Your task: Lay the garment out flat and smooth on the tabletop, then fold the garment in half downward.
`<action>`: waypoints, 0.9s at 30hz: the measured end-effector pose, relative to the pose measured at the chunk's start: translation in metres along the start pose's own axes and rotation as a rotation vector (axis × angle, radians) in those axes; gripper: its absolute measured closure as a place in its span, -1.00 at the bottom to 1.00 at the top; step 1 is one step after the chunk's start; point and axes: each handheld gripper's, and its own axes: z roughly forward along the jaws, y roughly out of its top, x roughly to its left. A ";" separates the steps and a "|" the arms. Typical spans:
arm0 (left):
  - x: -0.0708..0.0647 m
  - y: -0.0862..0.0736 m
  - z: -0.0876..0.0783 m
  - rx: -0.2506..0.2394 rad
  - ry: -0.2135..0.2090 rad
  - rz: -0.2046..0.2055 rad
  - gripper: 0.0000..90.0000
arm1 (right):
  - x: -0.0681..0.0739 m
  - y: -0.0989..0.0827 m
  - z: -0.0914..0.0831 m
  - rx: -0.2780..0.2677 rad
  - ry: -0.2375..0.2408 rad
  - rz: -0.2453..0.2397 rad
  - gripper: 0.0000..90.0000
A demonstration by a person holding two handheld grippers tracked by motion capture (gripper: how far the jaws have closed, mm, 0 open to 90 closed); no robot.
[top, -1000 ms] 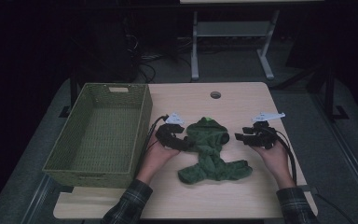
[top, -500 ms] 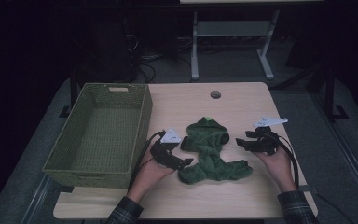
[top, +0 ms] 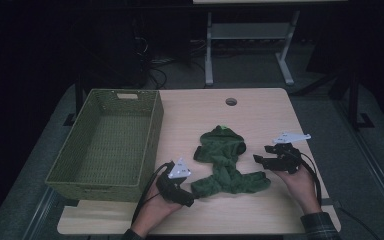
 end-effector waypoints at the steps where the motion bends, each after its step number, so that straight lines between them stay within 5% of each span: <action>1: -0.003 -0.003 -0.001 0.004 0.003 0.003 -0.71 | 0.001 -0.001 -0.001 0.003 0.000 0.000 -0.15; 5: -0.010 -0.013 -0.004 0.003 0.029 0.031 -0.72 | 0.006 -0.005 -0.004 0.005 0.007 -0.002 -0.15; 12: -0.009 -0.027 -0.006 0.000 0.044 0.023 -0.72 | 0.017 -0.006 -0.010 -0.004 0.048 -0.027 -0.04; 22: -0.011 -0.034 0.002 0.047 0.029 0.034 -0.72 | 0.041 -0.002 -0.008 -0.019 0.117 -0.063 0.11; 27: -0.008 -0.037 0.004 0.027 0.014 0.021 -0.72 | 0.057 0.001 -0.005 -0.025 0.150 -0.086 0.18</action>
